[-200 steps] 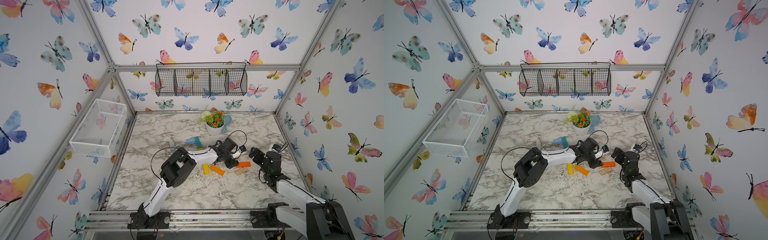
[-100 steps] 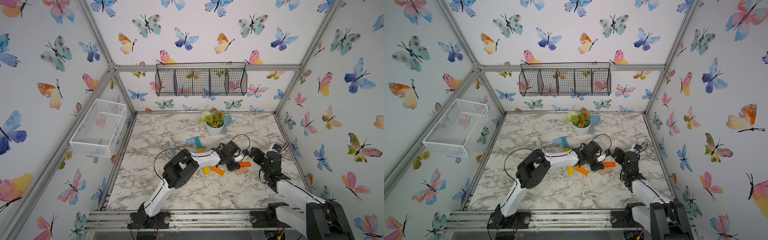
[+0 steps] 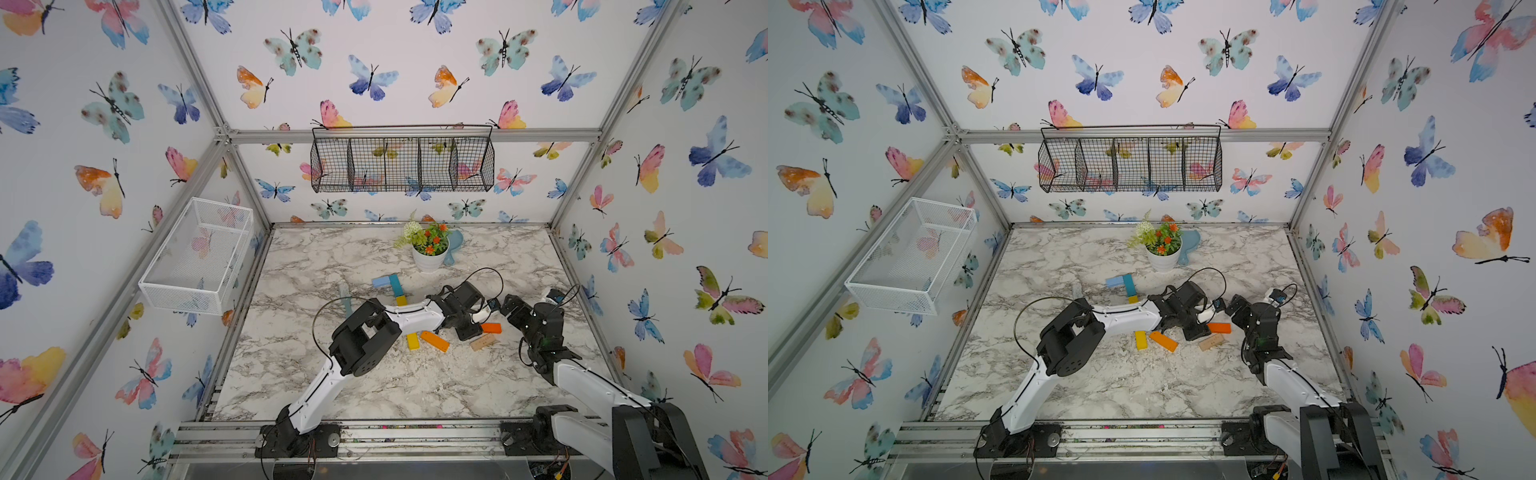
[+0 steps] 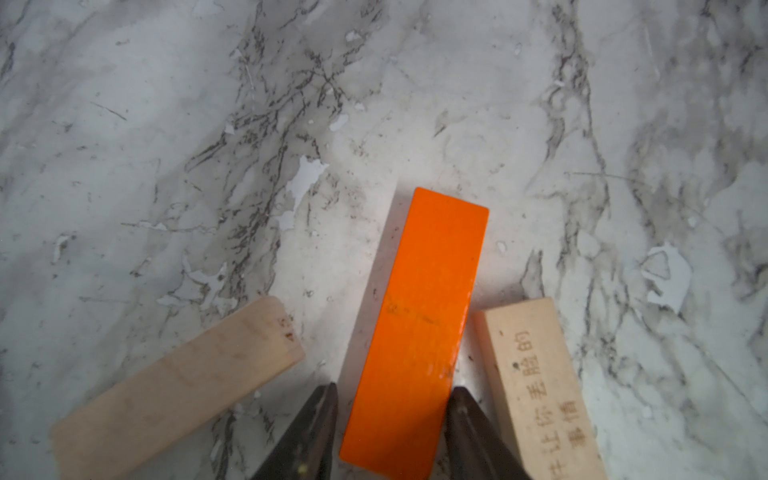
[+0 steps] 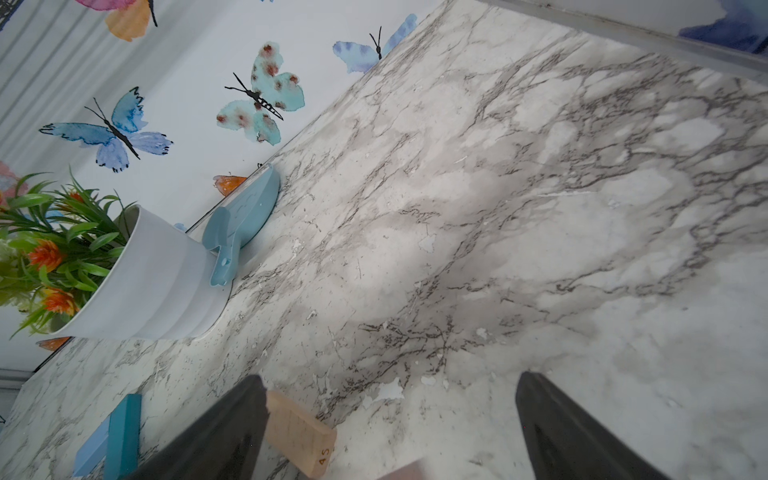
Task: Assemble a giraffe with building blocks
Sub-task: Move the building block to the center of the board.
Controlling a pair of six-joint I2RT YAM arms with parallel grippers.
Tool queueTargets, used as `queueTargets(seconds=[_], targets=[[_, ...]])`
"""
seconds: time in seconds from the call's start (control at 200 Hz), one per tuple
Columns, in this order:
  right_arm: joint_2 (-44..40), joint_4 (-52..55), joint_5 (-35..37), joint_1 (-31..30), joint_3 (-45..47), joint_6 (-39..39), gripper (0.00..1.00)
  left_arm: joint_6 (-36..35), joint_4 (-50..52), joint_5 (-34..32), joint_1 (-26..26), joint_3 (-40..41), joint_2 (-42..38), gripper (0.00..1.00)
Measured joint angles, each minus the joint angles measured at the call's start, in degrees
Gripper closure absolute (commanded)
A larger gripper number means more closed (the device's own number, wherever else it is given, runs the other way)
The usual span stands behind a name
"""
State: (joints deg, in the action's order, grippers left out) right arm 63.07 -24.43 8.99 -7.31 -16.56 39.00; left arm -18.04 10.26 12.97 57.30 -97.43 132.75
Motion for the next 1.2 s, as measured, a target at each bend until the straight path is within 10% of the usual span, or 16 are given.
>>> queueTargets(seconds=[1.196], targets=[[0.5, -0.1, -0.9, 0.0, 0.0, 0.0, 0.01, -1.5, -0.7, -1.2, -1.2, 17.9, -12.0, 0.77]])
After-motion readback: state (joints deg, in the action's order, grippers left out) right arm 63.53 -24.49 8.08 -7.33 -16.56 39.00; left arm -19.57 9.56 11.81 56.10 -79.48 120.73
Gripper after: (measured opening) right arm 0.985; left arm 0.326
